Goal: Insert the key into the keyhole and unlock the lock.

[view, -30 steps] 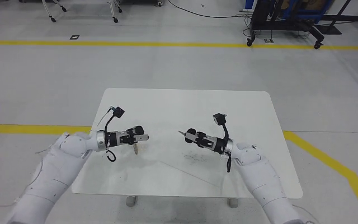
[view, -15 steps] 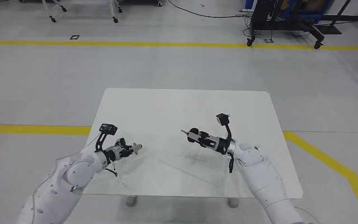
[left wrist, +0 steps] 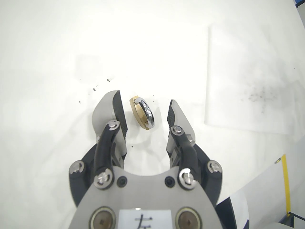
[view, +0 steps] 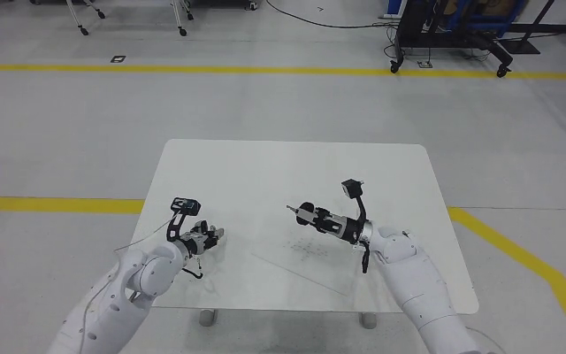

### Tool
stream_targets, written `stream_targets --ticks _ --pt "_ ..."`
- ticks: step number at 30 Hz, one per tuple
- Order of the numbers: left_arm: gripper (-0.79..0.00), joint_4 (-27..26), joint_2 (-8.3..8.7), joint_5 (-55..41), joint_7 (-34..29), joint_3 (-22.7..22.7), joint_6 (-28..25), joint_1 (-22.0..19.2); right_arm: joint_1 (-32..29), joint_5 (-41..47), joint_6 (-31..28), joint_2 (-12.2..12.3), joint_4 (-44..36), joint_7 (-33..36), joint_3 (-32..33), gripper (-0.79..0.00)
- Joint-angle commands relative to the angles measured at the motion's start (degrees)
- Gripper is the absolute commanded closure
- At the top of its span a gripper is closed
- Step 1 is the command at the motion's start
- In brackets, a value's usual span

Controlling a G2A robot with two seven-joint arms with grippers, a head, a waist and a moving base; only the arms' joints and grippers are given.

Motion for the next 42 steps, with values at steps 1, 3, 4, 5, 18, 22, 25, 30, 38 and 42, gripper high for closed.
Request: stream_targets --ticks 1,3,4,5,18,22,25,30,38,42 --pt "-0.308 -0.48 -0.16 1.30 -0.97 0.34 2.36 -0.01 0.00 0.00 0.00 0.00 0.00 0.00 0.00 0.000" --pt "-0.317 -1.25 -0.37 1.02 -0.94 0.41 2.62 -0.01 0.00 0.00 0.00 0.00 0.00 0.00 0.00 0.000" --pt "-0.314 -1.19 -0.42 0.95 -0.91 0.28 2.61 0.06 0.00 0.00 0.00 0.00 0.00 0.00 0.00 0.000" --pt "-0.311 -1.20 -0.47 1.16 -0.94 0.17 2.82 0.08 0.00 0.00 0.00 0.00 0.00 0.00 0.00 0.000" --pt "0.000 -0.79 -1.38 1.55 -2.29 -0.17 2.97 -0.12 0.00 0.00 0.00 0.00 0.00 0.00 0.00 0.000" --pt "0.000 -0.17 -1.45 -1.93 -0.57 -1.72 -2.39 0.40 0.00 0.00 0.00 0.00 0.00 0.00 0.00 0.000" --pt "0.000 1.41 -1.49 -7.32 2.01 -3.45 -10.26 0.81 0.00 0.00 0.00 0.00 0.00 0.00 0.00 0.000" --pt "0.000 6.53 -1.69 -18.63 4.45 -6.09 -24.68 0.46 0.00 0.00 0.00 0.00 0.00 0.00 0.00 0.000" --pt "0.000 5.80 -1.41 -9.01 8.79 -6.79 -32.29 1.53 0.00 0.00 0.00 0.00 0.00 0.00 0.00 0.000" --pt "0.000 5.80 -1.41 -9.01 8.79 -6.79 -32.29 1.53 0.00 0.00 0.00 0.00 0.00 0.00 0.00 0.000"
